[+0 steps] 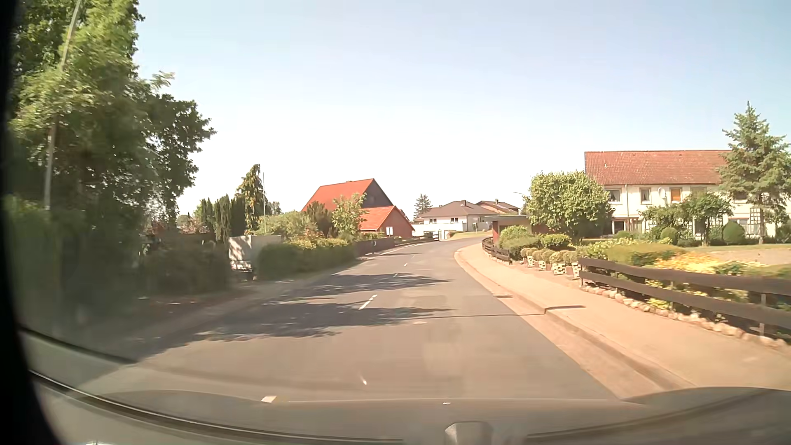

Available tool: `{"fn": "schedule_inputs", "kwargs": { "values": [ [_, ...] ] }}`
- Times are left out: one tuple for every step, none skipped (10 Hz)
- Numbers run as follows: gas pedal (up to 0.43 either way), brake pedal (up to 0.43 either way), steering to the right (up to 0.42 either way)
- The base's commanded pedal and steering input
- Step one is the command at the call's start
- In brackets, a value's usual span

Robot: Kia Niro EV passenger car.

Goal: Follow the waypoints while adhering to traffic rules and regulations

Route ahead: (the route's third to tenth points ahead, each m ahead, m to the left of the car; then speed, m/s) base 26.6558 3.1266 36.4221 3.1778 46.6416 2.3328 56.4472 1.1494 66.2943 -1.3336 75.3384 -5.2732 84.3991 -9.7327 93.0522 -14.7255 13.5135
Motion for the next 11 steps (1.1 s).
{"fn": "schedule_inputs", "kwargs": {
  "values": [
    [0.118, 0.006, 0.003],
    [0.118, 0.006, 0.003],
    [0.118, 0.006, 0.003],
    [0.118, 0.006, 0.003],
    [0.118, 0.006, 0.003],
    [0.118, 0.006, 0.003],
    [0.118, 0.006, 0.003],
    [0.098, 0.006, 0.003],
    [0.098, 0.006, 0.003],
    [0.098, 0.006, 0.003],
    [0.098, 0.006, 0.002]
  ]
}}
